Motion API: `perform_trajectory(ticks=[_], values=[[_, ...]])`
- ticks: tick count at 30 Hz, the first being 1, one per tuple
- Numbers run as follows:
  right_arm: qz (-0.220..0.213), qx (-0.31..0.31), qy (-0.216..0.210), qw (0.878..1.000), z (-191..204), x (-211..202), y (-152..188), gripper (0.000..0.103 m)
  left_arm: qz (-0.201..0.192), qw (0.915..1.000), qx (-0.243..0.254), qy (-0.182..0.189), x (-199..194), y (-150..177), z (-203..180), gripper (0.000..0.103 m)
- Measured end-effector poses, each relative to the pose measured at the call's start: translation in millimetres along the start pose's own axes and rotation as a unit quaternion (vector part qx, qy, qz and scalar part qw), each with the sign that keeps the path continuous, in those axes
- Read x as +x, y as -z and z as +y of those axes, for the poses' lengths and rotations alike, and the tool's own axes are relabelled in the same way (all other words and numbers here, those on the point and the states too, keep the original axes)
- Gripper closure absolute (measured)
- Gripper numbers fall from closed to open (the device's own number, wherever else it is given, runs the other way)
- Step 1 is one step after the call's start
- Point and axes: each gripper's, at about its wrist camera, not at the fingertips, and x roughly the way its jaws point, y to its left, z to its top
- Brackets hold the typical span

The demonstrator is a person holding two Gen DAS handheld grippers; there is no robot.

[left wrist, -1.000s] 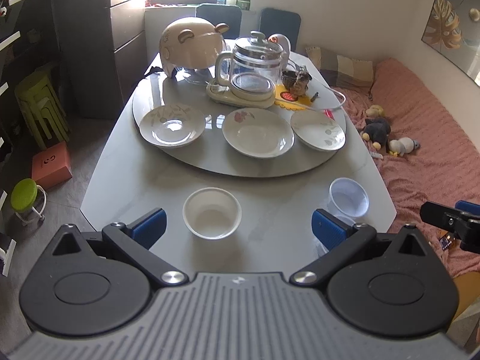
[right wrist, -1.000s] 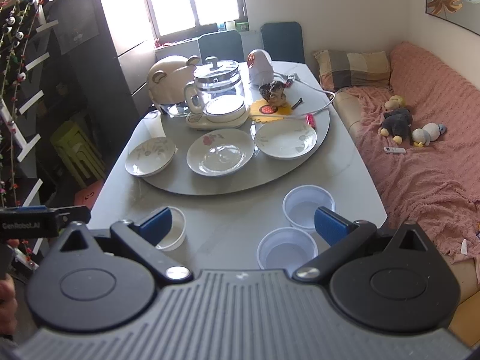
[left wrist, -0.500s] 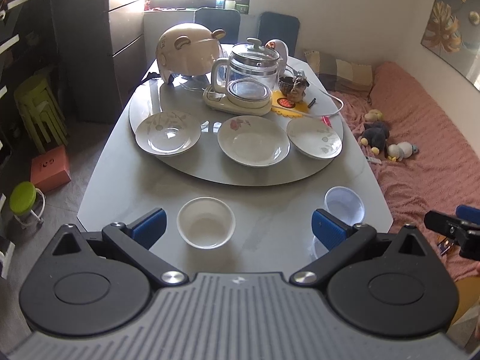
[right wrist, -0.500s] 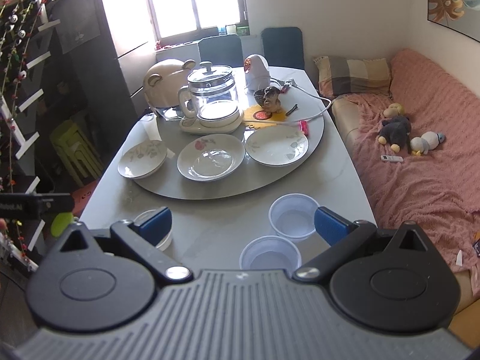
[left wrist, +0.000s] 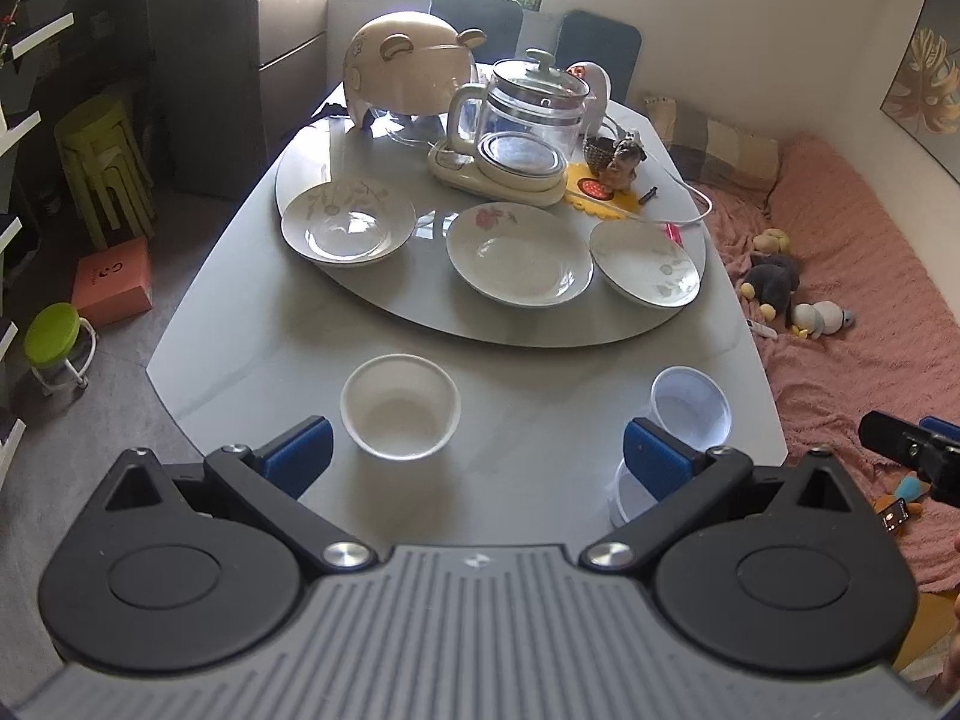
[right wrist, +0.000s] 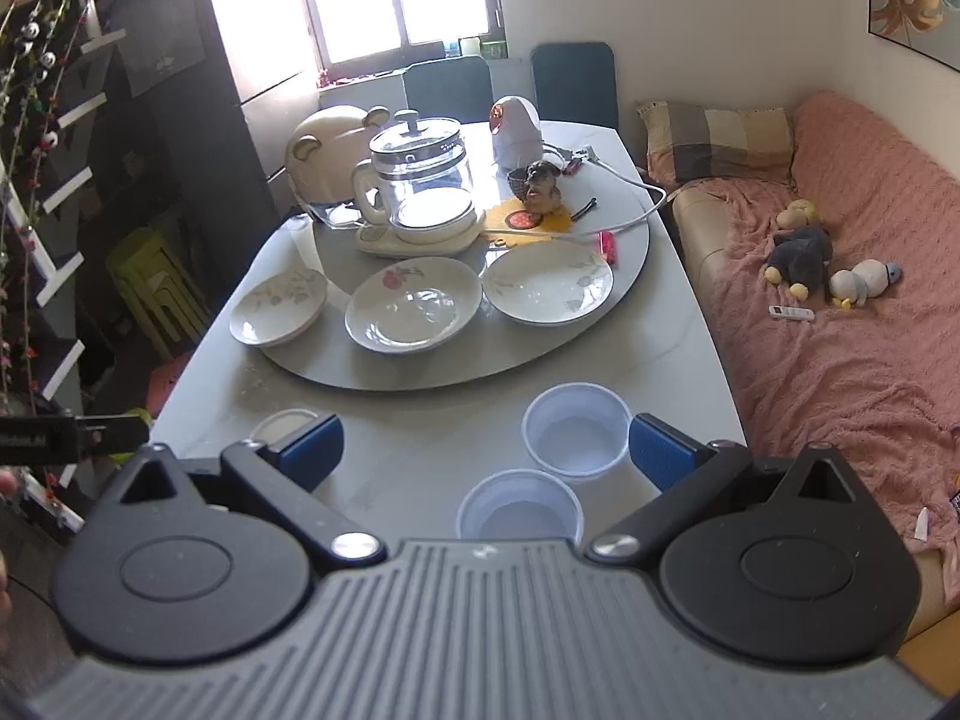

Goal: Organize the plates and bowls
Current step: 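Move both tools forward over the table toward the white plates, then lower both open tools toward the rim of a leaf-pattern plate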

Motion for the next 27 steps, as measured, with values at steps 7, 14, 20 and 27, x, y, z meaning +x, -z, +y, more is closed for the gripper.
perform_trajectory(ticks=[7, 14, 20, 27], values=[[-0.004, 0.037, 0.030, 0.999, 14, 16, -10, 0.000, -0.007, 0.9987, 0.046, 0.020, 23, -34, 13, 0.000], [-0.010, 0.056, 0.046, 0.997, 36, 35, -21, 0.000, -0.011, 0.9976, 0.062, 0.028, 49, -62, 40, 0.000], [-0.002, 0.070, 0.061, 0.996, 52, 50, -31, 0.000, 0.002, 0.9965, 0.076, 0.036, 79, -78, 49, 0.000], [0.005, 0.094, 0.076, 0.993, 55, 64, -41, 0.000, -0.007, 0.9942, 0.094, 0.052, 101, -117, 35, 0.000]])
